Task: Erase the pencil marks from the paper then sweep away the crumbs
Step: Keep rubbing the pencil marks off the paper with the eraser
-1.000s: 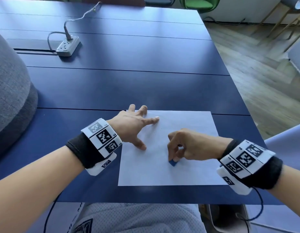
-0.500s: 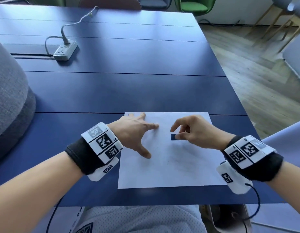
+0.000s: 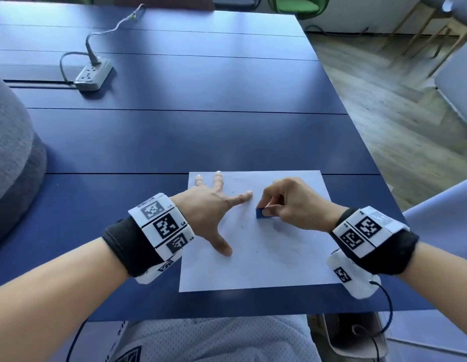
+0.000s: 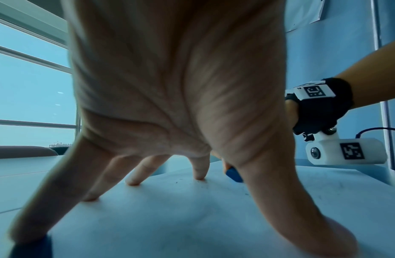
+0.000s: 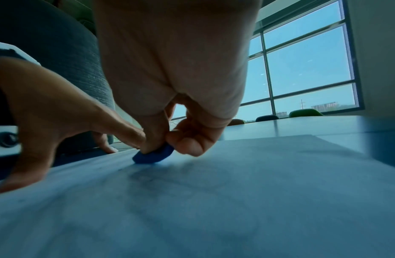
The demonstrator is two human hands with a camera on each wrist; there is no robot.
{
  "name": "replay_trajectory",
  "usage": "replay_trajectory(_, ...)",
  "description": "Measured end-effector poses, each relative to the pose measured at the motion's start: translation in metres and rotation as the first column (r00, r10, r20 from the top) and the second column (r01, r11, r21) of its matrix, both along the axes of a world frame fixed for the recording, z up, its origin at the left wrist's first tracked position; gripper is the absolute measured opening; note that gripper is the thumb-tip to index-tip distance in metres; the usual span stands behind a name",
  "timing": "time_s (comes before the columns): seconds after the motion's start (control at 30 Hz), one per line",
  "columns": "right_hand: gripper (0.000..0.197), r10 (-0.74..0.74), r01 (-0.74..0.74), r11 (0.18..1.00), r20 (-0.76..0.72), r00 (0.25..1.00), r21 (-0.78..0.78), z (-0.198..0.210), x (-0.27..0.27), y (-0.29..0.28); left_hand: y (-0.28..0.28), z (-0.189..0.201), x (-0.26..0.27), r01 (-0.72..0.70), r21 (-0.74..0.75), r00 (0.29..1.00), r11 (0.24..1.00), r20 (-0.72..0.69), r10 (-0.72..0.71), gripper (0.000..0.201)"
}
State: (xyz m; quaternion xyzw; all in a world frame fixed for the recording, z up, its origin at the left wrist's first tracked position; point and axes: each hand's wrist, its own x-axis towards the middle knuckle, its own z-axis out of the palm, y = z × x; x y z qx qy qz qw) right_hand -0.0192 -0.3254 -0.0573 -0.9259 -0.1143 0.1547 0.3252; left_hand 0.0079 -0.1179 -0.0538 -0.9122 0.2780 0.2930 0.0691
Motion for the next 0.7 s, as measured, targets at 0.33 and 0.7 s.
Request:
replay_trajectory(0.33,0.012,-0.03,0.031,0.999,-0.096,0.995,0.007,0.002,-0.008,0.003,-0.001,0.001,0.0,-0.008,-0.011,1.0,1.0,-0.003,0.008,0.129)
replay_trajectory(0.7,0.015,0.171,-0.194,0.978,-0.229,0.958,-0.082,0.008,-0.023,0.004,-0.001,0.002,-0.001,-0.012,0.004,1.0,1.0,-0.005,0.012,0.129)
